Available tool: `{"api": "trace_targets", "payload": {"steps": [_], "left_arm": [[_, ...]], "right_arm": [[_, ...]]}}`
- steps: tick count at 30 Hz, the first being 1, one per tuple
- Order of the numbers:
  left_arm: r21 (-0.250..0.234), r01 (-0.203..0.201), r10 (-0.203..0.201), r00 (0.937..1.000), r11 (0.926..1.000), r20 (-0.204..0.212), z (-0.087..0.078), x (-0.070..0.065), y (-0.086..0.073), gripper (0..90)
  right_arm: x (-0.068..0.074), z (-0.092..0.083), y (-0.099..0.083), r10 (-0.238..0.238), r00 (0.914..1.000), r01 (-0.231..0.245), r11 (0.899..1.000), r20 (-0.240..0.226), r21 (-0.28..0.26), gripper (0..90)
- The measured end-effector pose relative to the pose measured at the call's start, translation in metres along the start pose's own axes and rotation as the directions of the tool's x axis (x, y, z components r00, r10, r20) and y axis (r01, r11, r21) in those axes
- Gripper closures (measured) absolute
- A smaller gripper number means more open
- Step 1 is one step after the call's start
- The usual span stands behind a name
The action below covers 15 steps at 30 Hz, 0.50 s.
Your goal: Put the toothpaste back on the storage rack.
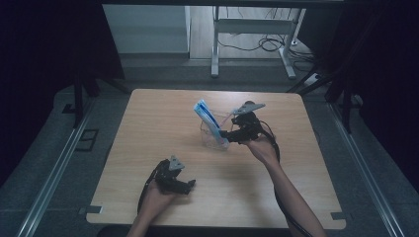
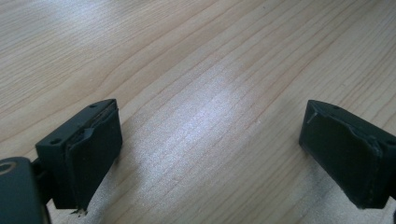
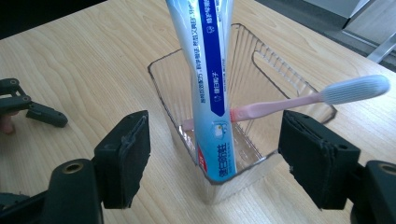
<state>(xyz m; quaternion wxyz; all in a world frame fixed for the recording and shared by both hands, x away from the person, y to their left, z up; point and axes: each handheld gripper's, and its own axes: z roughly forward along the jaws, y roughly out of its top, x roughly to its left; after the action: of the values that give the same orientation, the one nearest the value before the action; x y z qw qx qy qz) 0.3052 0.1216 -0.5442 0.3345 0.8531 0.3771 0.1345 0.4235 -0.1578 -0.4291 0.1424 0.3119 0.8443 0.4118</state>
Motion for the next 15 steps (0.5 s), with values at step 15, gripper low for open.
{"api": "trace_targets", "payload": {"steps": [15], "left_arm": [[0.001, 0.0, 0.0, 1.0, 1.0, -0.001, 0.0, 0.0, 0.0, 6.1]], "right_arm": [[0.002, -0.012, -0.013, -0.009, 0.9997, 0.009, 1.0, -0.021, 0.001, 21.8]]}}
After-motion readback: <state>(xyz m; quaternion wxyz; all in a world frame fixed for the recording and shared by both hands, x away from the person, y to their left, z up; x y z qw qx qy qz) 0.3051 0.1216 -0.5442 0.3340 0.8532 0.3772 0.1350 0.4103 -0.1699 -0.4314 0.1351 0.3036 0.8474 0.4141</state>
